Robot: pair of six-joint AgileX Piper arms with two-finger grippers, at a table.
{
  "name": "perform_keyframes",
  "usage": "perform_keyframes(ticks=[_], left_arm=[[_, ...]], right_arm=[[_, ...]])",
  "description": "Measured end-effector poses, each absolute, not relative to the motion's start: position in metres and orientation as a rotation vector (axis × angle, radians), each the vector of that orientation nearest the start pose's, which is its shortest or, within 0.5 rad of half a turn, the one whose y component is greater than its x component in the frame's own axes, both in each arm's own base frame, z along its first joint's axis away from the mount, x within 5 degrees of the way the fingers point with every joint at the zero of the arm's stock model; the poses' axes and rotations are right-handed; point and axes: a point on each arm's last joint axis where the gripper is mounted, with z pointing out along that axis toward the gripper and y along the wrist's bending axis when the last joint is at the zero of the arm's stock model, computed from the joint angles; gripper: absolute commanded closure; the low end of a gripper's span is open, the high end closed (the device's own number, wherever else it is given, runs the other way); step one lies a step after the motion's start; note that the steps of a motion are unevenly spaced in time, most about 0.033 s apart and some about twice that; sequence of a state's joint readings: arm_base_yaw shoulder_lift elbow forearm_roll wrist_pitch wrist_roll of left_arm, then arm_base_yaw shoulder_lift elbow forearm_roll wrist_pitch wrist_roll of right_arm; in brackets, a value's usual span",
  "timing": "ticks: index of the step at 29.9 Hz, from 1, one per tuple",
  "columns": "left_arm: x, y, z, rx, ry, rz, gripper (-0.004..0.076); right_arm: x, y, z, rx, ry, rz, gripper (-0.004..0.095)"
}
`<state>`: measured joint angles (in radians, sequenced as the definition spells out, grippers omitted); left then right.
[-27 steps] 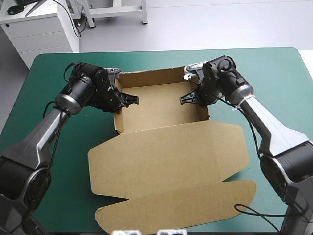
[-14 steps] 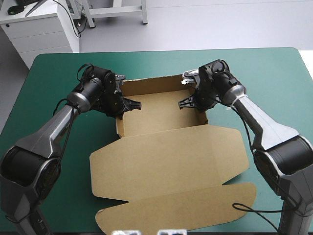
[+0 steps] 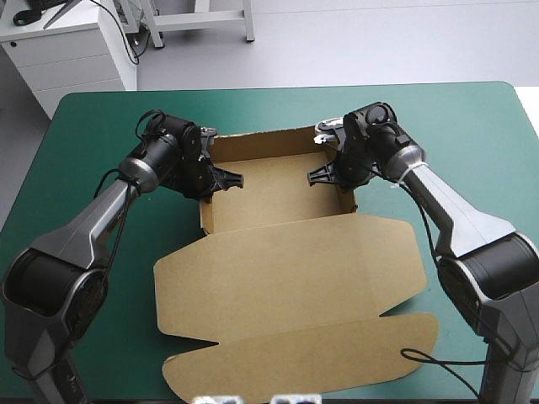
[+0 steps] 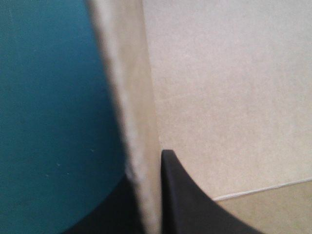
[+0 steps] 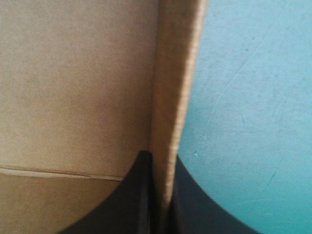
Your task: Fold the box
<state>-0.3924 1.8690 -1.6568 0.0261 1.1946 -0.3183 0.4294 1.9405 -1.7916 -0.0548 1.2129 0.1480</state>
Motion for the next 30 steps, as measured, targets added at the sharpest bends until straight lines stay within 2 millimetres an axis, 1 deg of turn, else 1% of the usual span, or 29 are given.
perform_keyframes(ticks=[6,15,18,20,23,26,28,29,30], left_arm=[[0.370,-0.151,0.271,0.119,2.921,-0.081,0.0731],[0.371,-0.151,0.271,0.119,2.925,-0.079,0.0731],[0.372,-0.152,0.270,0.119,2.928,-0.077,0.0730],[0.372,-0.152,0.269,0.120,2.929,-0.076,0.0719],[0.372,-0.152,0.269,0.145,2.927,-0.073,0.0668],[0.373,-0.151,0.269,0.172,2.925,-0.064,0.0601],[0.373,-0.151,0.270,0.189,2.924,-0.053,0.0538],[0.374,-0.151,0.271,0.199,2.924,-0.045,0.0492],[0.375,-0.151,0.272,0.208,2.921,-0.039,0.0458]], right_arm=[[0.381,0.169,0.290,-0.416,2.817,0.045,0.0922],[0.383,0.171,0.284,-0.411,2.833,0.047,0.0921],[0.385,0.171,0.282,-0.404,2.838,0.064,0.0898],[0.386,0.170,0.282,-0.400,2.840,0.074,0.0850],[0.386,0.170,0.282,-0.404,2.839,0.078,0.0717],[0.387,0.171,0.277,-0.410,2.860,0.076,0.0520],[0.388,0.172,0.272,-0.411,2.875,0.077,0.0379],[0.388,0.172,0.271,-0.411,2.878,0.078,0.0317],[0.388,0.172,0.271,-0.411,2.878,0.078,0.0274]])
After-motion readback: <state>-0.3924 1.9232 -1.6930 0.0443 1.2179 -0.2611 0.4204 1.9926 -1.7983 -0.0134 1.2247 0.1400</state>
